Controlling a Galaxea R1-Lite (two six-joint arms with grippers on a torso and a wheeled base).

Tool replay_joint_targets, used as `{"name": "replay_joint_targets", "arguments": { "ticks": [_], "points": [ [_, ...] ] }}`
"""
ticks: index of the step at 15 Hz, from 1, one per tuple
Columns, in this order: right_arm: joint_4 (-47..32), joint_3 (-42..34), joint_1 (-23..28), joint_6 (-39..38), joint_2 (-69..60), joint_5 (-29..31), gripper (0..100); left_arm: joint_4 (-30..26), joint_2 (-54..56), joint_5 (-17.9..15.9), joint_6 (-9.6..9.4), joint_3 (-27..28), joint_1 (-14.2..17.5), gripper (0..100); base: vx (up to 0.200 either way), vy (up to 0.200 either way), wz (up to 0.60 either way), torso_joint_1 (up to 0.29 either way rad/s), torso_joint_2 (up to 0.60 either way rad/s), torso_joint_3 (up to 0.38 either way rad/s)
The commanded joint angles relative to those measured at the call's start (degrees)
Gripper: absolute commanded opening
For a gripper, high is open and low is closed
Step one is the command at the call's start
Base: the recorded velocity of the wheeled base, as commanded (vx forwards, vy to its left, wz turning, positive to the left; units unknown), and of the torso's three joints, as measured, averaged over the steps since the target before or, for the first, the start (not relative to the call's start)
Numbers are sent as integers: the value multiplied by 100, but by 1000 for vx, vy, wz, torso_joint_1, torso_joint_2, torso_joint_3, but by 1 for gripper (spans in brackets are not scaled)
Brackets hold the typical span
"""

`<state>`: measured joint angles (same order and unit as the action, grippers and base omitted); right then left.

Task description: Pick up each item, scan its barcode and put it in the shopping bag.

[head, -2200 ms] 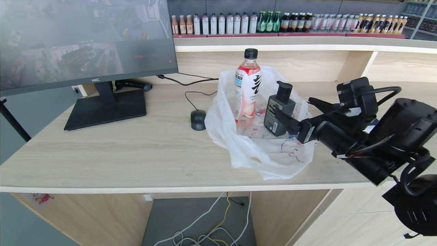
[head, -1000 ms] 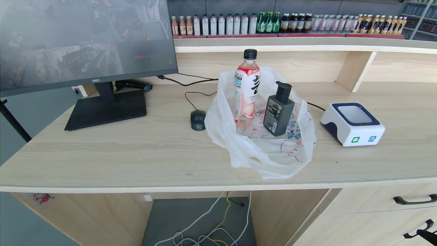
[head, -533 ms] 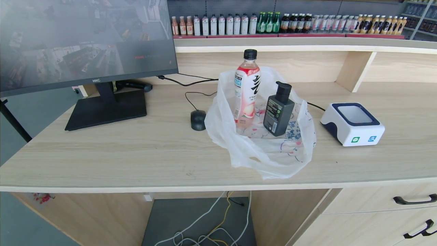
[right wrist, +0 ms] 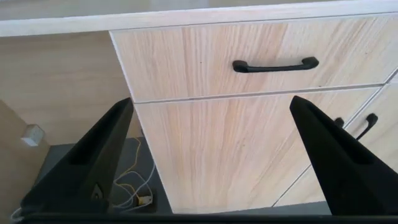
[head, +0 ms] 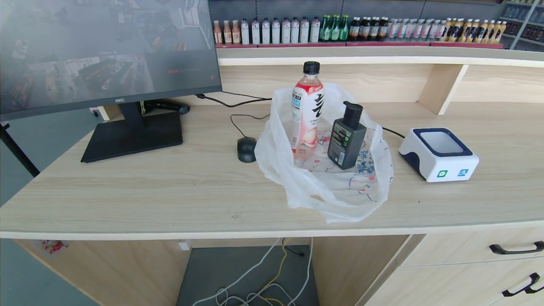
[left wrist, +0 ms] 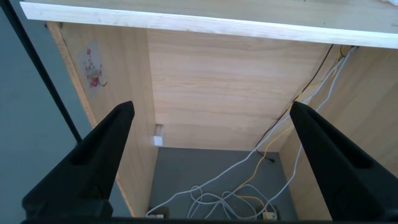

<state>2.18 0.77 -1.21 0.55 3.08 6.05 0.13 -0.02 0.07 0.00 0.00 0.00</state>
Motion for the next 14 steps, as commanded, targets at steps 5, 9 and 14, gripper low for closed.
{"name": "replay_joint_targets", "arguments": {
  "ticks": [5,9,14],
  "points": [
    [-218,-68,77,270,-308,-429,100,4,2,1,9,0,0,100,0,0,0,0,0,0],
    [-218,-68,77,209,-308,-429,100,4,2,1,-9,0,0,100,-150,0,0,4,4,4],
    [-218,-68,77,200,-308,-429,100,4,2,1,18,0,0,100,0,0,0,0,0,0]
  ]
}}
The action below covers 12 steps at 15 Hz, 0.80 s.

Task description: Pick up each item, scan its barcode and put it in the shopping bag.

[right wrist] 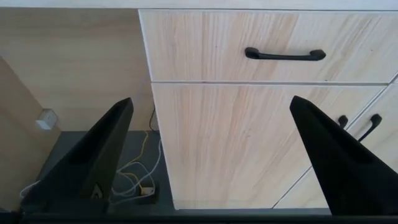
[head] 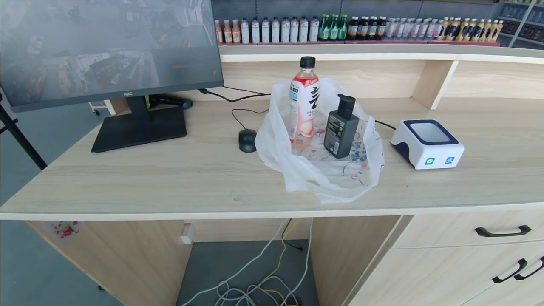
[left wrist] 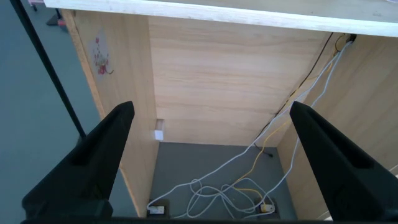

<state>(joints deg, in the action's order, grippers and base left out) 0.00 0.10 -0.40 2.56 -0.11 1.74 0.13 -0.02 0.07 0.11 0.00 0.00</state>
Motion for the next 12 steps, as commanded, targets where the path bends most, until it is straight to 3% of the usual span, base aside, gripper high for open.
{"name": "replay_joint_targets", "arguments": {
  "ticks": [1,12],
  "points": [
    [0,-1,-4,8,11,1,100,4,2,1,-2,0,0,100,0,-200,0,17,2,2],
    [0,-1,-4,8,11,1,100,4,2,1,15,0,0,100,0,-200,0,3,1,1]
  ]
}}
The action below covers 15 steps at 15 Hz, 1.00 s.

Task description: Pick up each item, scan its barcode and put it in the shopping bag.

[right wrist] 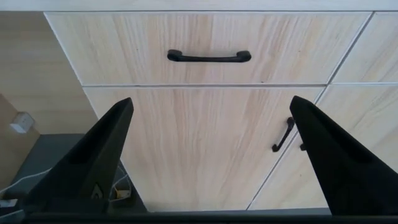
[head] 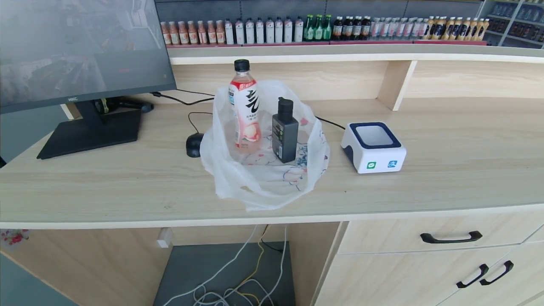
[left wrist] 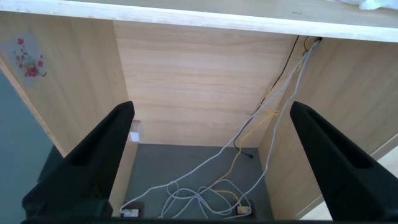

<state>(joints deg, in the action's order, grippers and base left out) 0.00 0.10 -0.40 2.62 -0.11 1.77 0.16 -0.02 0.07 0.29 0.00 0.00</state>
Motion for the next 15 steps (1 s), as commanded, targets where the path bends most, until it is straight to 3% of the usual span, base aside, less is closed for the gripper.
{"name": "replay_joint_targets", "arguments": {
  "ticks": [1,15],
  "points": [
    [0,-1,-4,2,11,-1,100,2,2,1,-3,0,0,100,0,-200,0,-7,7,7],
    [0,-1,-4,2,11,-1,100,11,2,1,6,0,0,100,0,-200,0,3,3,2]
  ]
}}
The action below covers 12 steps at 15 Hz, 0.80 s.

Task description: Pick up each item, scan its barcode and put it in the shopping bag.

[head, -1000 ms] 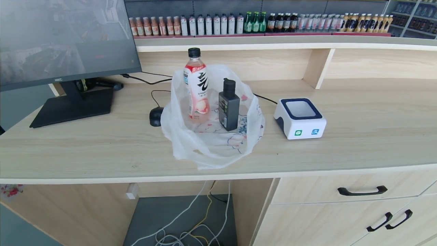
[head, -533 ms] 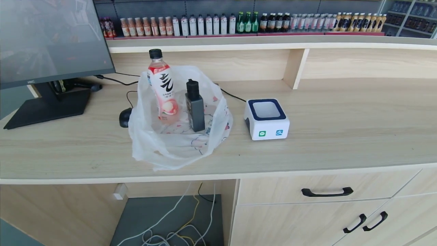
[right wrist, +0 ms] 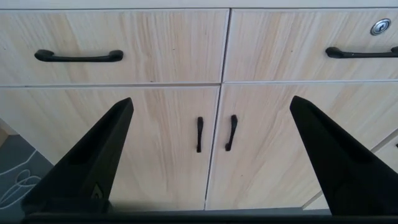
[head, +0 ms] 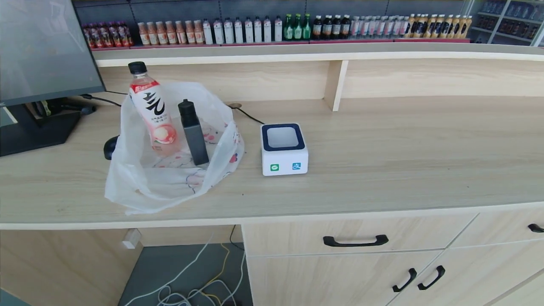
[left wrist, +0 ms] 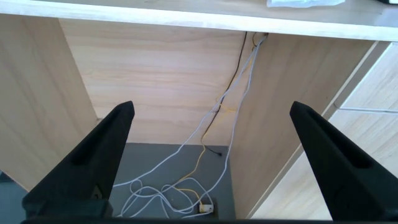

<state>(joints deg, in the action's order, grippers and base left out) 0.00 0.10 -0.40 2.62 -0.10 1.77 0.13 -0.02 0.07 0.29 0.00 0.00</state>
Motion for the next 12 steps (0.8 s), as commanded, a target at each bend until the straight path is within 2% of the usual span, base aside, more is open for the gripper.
{"name": "replay_joint_targets", "arguments": {
  "ticks": [1,10,12],
  "points": [
    [0,-1,-4,2,10,-1,100,4,2,1,-3,0,0,100,0,0,0,0,0,0],
    [0,-1,-4,-7,10,-1,100,4,2,1,-3,0,0,100,0,0,0,0,0,0],
    [0,-1,-4,2,10,-1,100,4,2,1,-3,0,0,100,0,-200,0,-2,5,2]
  ]
}}
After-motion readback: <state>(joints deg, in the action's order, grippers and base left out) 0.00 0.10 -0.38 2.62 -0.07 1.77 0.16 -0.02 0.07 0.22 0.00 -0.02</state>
